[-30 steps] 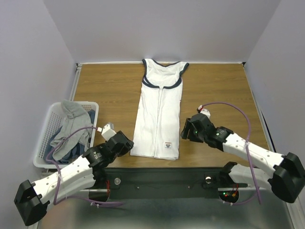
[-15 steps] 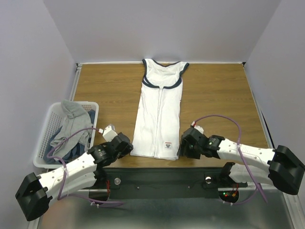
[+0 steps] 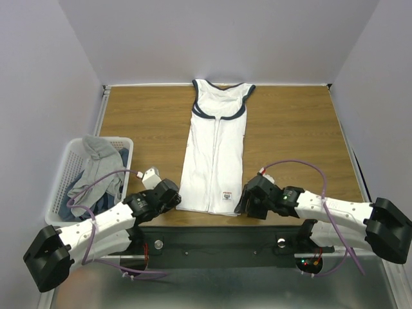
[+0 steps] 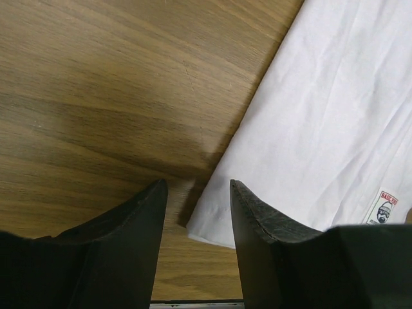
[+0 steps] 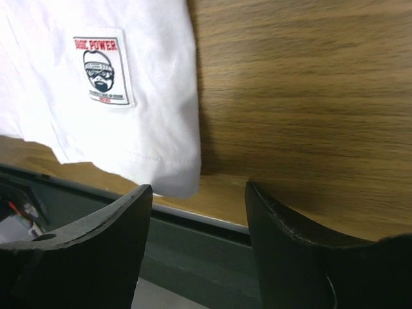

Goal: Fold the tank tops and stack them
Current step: Fold the tank top

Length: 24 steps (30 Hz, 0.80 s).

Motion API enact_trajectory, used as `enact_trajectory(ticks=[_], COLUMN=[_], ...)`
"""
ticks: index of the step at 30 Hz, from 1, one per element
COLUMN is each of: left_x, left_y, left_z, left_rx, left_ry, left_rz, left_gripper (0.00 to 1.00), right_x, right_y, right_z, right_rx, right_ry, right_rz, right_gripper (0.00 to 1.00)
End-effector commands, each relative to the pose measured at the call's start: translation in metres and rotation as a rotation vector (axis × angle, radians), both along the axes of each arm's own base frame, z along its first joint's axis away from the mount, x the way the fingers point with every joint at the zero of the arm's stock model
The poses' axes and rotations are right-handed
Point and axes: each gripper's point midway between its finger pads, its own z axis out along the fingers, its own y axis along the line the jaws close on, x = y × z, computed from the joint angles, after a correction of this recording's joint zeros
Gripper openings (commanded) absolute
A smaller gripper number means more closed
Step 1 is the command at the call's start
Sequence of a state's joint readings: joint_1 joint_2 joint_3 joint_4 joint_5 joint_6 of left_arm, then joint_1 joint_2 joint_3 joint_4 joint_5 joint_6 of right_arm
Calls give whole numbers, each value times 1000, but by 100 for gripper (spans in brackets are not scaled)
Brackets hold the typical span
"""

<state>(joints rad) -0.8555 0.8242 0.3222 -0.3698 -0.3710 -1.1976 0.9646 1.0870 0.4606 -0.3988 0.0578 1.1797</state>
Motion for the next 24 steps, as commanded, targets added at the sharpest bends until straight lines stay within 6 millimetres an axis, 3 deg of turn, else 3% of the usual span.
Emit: enact_trajectory(ticks=[1,9,18,24], left_x=[10,8,8,6], left_y=[-7,-11,-28,-33], left_z=[14,14,19,20], left_rx=[7,11,-38,-48], left_ry=[-44,-49,-68,-65], left_rz=[-33,-95,-177,-212], left_gripper=[54,54,54,54], right_x=[-15,-15,-3,-1], right_y=[-1,1,-2,-18], right_z=[-18,-27,-29,-28], right_rx=[-10,-6,-53,-126], right_ry=[71,82,29,-6], right_rz=[-10,-47,-45,-34], right_gripper=[64,54,23,17])
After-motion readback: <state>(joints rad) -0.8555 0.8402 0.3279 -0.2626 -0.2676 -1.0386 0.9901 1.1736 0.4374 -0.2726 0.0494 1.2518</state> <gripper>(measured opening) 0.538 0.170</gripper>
